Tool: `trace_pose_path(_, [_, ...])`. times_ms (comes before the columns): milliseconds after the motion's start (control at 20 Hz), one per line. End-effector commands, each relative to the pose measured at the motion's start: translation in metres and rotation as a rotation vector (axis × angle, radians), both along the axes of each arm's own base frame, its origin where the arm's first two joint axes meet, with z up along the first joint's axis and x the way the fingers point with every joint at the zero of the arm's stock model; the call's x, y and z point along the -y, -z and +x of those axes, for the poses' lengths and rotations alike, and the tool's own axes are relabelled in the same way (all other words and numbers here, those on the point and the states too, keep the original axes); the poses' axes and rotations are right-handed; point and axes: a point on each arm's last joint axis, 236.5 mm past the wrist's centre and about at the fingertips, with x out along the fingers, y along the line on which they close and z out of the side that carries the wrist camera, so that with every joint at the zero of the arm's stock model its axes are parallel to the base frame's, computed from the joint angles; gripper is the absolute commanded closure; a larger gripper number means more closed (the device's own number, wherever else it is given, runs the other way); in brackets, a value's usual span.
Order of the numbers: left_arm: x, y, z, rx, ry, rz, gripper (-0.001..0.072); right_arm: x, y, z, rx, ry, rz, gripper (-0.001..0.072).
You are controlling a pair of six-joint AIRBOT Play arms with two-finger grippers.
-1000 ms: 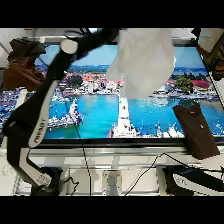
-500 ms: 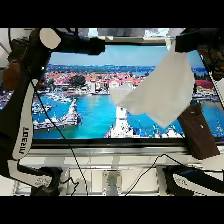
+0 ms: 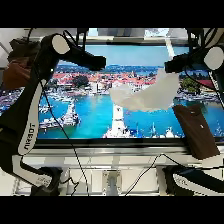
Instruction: Fold the shirts.
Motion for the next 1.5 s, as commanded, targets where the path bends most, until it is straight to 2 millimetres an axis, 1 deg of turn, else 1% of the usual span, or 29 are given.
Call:
trace_pose_path(0, [0.000,0.007,-0.002,-0.021,0.006,0.011,0.0694,0.007,0.009,0.002,-0.005,0.018,-0.029,0.0686])
trace_pose_path(100, [0.000,0.007,-0.002,-0.021,0.006,0.011,0.0694,0.007,0.008,0.004,0.002,0.020,-0.024,0.0678])
trace_pose_path(150, [0.000,0.007,-0.002,-0.022,0.006,0.012,0.0693,0.007,0.007,0.005,0.008,0.021,-0.022,0.0646])
trace_pose_path(250, [0.000,0.008,-0.003,-0.025,0.007,0.013,0.0694,0.006,0.005,0.007,0.020,0.020,-0.020,0.0523])
trace_pose_path(300, [0.000,0.008,-0.003,-0.024,0.007,0.013,0.0694,0.006,0.004,0.007,0.023,0.019,-0.020,0.0495])
trace_pose_path(400, [0.000,0.008,-0.002,-0.024,0.007,0.013,0.0693,0.010,0.004,0.007,0.024,0.026,-0.035,0.0496])
trace_pose_path(500, [0.000,0.008,-0.003,-0.027,0.008,0.015,0.0694,0.023,0.002,0.008,0.031,0.066,-0.074,0.0496])
trace_pose_path(600, [-0.001,0.010,-0.005,-0.037,0.013,0.021,0.0693,0.032,0.003,0.004,0.017,0.085,-0.111,0.0496])
trace_pose_path(750, [-0.004,0.016,-0.014,-0.071,0.029,0.045,0.0693,0.036,0.010,-0.004,-0.031,0.098,-0.121,0.0496])
trace_pose_path(900, [-0.007,0.021,-0.021,-0.088,0.061,0.078,0.0693,0.036,0.012,-0.006,-0.040,0.101,-0.122,0.0496])
trace_pose_path(1000, [-0.011,0.025,-0.021,-0.092,0.059,0.100,0.0693,0.037,0.012,-0.006,-0.042,0.102,-0.122,0.0497])
trace_pose_path(1200, [-0.012,0.026,-0.022,-0.096,0.060,0.106,0.0693,0.038,0.015,-0.010,-0.062,0.107,-0.127,0.0497])
trace_pose_path(1400, [-0.012,0.027,-0.022,-0.098,0.060,0.107,0.0693,0.052,0.020,-0.019,-0.106,0.143,-0.145,0.0496])
trace_pose_path(1450, [-0.012,0.027,-0.022,-0.100,0.061,0.107,0.0694,0.060,0.024,-0.021,-0.121,0.163,-0.144,0.0497])
